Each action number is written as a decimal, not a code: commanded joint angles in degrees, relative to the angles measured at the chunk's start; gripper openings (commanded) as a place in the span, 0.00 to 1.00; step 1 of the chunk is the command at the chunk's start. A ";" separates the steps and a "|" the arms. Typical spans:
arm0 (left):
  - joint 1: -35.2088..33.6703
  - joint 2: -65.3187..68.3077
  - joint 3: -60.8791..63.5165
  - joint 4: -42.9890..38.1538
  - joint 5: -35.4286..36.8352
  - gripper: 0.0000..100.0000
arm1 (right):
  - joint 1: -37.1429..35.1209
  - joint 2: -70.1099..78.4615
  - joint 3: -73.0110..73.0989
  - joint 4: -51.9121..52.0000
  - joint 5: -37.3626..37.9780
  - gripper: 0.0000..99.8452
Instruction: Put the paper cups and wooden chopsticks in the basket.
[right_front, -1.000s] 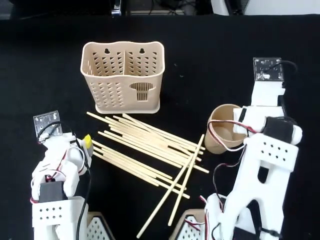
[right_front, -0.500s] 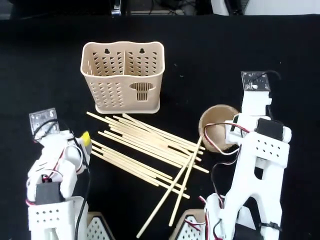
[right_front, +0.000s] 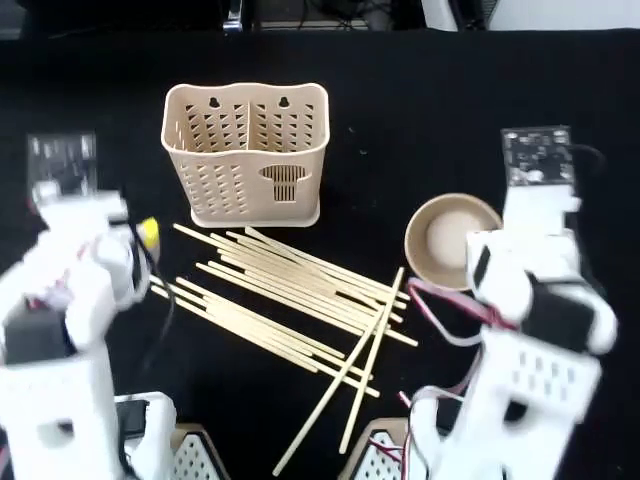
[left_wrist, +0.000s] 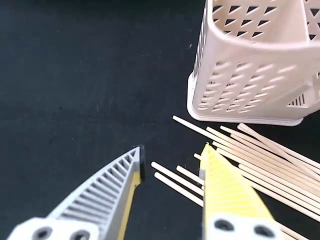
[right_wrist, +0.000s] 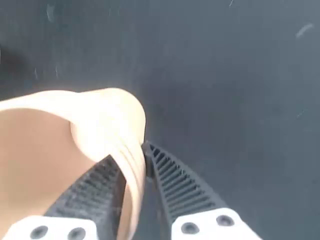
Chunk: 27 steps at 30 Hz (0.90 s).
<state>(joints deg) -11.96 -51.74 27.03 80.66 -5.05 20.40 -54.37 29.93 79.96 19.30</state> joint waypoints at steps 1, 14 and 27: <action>-0.31 15.82 -27.65 6.95 -0.62 0.20 | -0.97 -2.51 -11.56 2.64 -0.09 0.01; 3.38 53.89 -74.68 15.47 -0.70 0.20 | -11.16 20.18 -43.21 6.68 -9.41 0.01; 5.85 68.13 -83.03 19.16 -0.97 0.20 | -14.07 29.93 -59.21 9.93 -10.99 0.01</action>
<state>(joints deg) -3.96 15.87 -53.14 99.56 -5.58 7.03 -24.57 -25.63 89.63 8.75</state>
